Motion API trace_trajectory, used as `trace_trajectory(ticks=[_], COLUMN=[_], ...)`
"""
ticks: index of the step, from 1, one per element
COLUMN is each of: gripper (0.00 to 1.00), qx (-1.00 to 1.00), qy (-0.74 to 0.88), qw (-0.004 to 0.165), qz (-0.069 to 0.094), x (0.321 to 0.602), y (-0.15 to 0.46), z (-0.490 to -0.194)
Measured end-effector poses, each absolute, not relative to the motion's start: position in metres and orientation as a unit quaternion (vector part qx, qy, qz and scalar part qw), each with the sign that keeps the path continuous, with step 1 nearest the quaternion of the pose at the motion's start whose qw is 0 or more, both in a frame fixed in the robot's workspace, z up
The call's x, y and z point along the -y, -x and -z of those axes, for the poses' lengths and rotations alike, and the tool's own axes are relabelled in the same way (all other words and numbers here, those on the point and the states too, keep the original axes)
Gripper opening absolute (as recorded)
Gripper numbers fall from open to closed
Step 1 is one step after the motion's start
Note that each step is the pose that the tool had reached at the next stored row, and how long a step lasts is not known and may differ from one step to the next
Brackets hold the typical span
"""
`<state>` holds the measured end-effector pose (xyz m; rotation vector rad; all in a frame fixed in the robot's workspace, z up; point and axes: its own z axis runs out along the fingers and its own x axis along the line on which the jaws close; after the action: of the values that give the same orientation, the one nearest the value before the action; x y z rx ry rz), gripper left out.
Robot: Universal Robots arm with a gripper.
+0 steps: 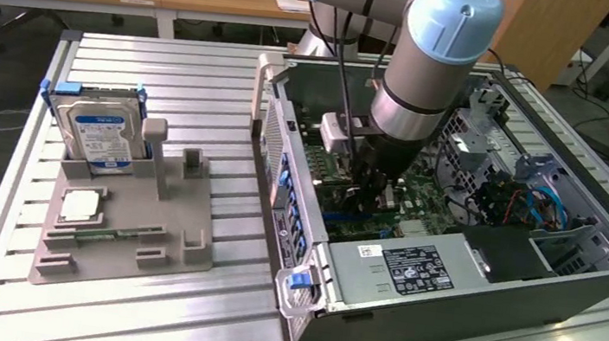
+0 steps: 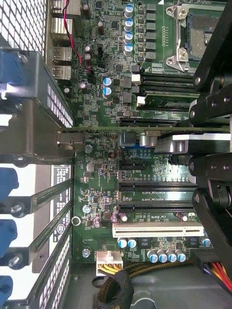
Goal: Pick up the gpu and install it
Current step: 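Insert the gpu into the slot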
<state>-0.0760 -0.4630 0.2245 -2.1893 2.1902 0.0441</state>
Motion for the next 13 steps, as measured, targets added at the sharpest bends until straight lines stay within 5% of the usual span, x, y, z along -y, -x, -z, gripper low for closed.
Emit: trace_trajectory(ticks=[13], gripper=[0.28], qx=[-0.707], qy=[0.707], qw=[0.018], qz=[-0.01], x=[0.463], y=[0.0761], z=[-0.2229])
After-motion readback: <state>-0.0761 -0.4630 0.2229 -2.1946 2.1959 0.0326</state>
